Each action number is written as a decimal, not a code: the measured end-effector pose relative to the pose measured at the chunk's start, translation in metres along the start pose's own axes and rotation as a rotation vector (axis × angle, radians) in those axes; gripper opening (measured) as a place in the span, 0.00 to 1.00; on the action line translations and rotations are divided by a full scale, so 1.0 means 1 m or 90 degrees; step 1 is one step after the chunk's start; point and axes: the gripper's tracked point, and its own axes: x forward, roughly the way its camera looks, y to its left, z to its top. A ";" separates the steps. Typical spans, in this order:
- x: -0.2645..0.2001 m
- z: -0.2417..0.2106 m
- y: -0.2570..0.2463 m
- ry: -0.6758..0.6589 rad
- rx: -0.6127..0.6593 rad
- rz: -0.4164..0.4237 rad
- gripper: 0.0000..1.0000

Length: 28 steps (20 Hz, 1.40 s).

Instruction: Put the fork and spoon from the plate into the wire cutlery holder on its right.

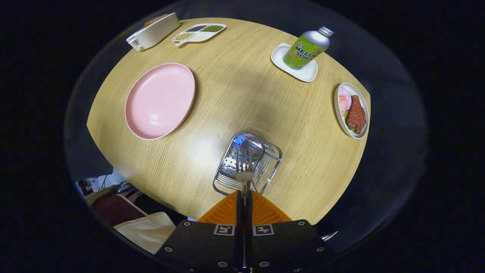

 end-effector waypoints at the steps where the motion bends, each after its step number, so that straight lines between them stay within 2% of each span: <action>1: 0.004 0.001 0.000 0.009 0.005 0.005 0.03; 8: 0.020 0.013 0.005 0.025 0.005 0.018 0.03; 14: 0.008 0.013 0.008 0.008 -0.006 0.020 0.11; 16: 0.003 0.015 0.007 -0.012 0.009 0.021 0.24; 18: -0.006 0.018 0.004 -0.040 0.020 0.012 0.46; 19: -0.008 0.019 0.005 -0.057 0.033 0.016 0.61; 20: -0.015 0.020 0.004 -0.072 0.047 0.020 0.67; 21: -0.020 0.022 0.004 -0.089 0.062 0.023 0.83; 23: -0.033 0.026 0.003 -0.127 0.092 0.025 0.99; 28: -0.068 0.056 0.013 -0.268 0.167 0.033 0.99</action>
